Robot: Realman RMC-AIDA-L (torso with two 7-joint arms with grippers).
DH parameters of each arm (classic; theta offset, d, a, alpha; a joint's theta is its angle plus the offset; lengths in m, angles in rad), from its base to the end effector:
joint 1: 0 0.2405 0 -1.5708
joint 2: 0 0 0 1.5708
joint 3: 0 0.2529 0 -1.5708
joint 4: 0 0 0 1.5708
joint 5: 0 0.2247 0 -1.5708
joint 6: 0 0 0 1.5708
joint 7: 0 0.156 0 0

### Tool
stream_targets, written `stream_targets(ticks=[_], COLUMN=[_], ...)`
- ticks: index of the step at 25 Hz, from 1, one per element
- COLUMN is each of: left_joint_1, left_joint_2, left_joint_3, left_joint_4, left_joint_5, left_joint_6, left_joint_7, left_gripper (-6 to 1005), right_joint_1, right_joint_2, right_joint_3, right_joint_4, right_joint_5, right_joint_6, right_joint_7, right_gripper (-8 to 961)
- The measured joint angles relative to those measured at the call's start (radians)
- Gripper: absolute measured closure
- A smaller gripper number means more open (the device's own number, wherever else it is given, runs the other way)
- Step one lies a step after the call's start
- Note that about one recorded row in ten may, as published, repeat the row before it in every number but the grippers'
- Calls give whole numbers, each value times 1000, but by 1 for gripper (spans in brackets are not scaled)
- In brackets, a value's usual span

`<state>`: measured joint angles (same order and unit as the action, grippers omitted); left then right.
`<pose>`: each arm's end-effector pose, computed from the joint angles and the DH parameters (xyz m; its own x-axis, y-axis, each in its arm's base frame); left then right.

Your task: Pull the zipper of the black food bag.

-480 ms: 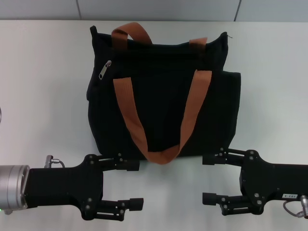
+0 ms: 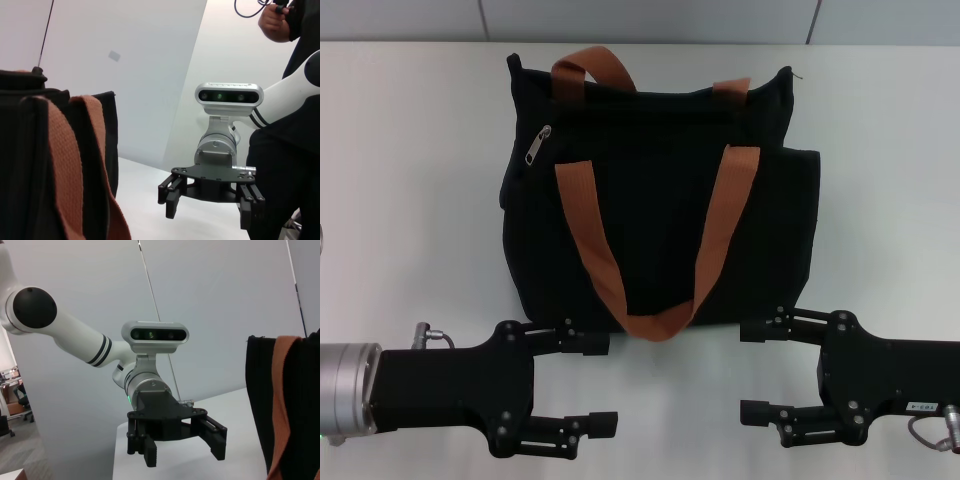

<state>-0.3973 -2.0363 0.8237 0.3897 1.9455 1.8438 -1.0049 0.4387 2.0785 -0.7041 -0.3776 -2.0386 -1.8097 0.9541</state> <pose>-0.2856 0.2376 -0.0386 0.7563 0.2722 0.5949 0.2564 -0.9599 0.1131 0.2761 0.2475 -0.0523 0.7613 -0.2266 -0.6076 -0.2359 -0.9695 0.0659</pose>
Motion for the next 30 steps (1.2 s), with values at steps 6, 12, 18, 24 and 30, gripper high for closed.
stream_targets(ticks=[6,12,18,24,30], left_joint_1=[2,-21,2,51,60], left_joint_2=[-1,-29,-32,-10,76], left_joint_3=[-36,-228,-260,-272,-261], left_joint_4=[0,-24,-125,-114,-90], left_joint_5=[-6,-32,-328,-479,-391], left_joint_6=[30,160,162,82,-54], left_joint_7=[3,54,140,151,129], left_gripper=[197,200,203,205,208], right_joint_1=[0,-1,-4,-6,-4], right_joint_2=[0,0,0,-1,-2], right_joint_3=[0,4,7,8,7], right_joint_4=[2,5,4,2,1], right_joint_5=[0,2,3,3,2], right_joint_6=[3,3,2,-3,-3], right_joint_7=[0,0,0,0,0], right_gripper=[143,145,147,149,151])
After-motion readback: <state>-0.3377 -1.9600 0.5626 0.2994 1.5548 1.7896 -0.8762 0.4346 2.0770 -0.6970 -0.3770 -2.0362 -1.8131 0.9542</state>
